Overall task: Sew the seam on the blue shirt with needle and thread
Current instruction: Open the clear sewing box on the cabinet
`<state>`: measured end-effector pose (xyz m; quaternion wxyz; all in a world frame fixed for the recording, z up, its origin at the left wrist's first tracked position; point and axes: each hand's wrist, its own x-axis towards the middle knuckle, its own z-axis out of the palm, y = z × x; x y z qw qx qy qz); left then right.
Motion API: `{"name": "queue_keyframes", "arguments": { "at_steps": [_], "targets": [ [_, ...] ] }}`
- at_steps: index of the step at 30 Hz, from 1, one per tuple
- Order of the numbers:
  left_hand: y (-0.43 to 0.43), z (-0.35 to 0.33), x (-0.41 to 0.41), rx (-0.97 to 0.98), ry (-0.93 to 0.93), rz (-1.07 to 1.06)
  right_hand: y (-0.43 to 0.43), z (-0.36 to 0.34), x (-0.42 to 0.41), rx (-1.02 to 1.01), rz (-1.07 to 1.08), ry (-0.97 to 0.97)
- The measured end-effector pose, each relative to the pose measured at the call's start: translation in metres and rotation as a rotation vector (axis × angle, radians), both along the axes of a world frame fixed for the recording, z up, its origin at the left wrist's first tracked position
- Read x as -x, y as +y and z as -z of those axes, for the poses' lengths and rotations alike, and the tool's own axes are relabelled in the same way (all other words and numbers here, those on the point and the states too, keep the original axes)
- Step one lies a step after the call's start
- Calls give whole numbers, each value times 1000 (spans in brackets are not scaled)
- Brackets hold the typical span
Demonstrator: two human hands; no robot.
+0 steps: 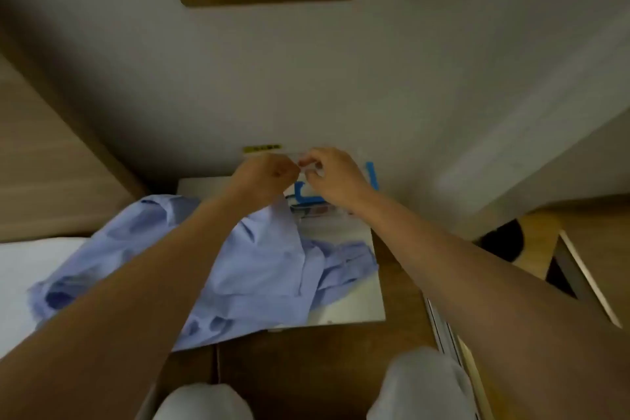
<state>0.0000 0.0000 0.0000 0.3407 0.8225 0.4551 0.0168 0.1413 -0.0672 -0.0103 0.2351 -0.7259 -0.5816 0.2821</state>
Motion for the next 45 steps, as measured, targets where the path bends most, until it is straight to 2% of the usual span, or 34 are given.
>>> {"name": "queue_keyframes", "arguments": {
  "at_steps": [6, 12, 15, 19, 22, 28, 35, 40, 45],
  "targets": [
    [9, 52, 5, -452, -84, -44, 12, 52, 4, -202, -7, -201],
    [12, 71, 19, -531, -91, -130, 19, 65, 6, -299, 24, -272],
    [4, 74, 28, -407, -77, -192, 15, 63, 7, -246, 12, -325],
    [-6, 67, 34, -185, 72, -184, 4, 54, 12, -124, -45, -349],
    [-18, 64, 34, -118, 117, -168, -8, 50, 16, -34, -93, -323],
    [-41, 56, 40, -61, 181, -178, -33, 49, 24, 45, -82, -388],
    [-60, 51, 38, -26, 102, -248, -49, 40, 20, 36, -176, -413],
    [-67, 60, 45, 125, -64, -342, -55, 42, 26, 9, -187, -468],
    [-67, 61, 50, 175, -130, -350, -58, 41, 33, -20, -201, -540]
  ]
}}
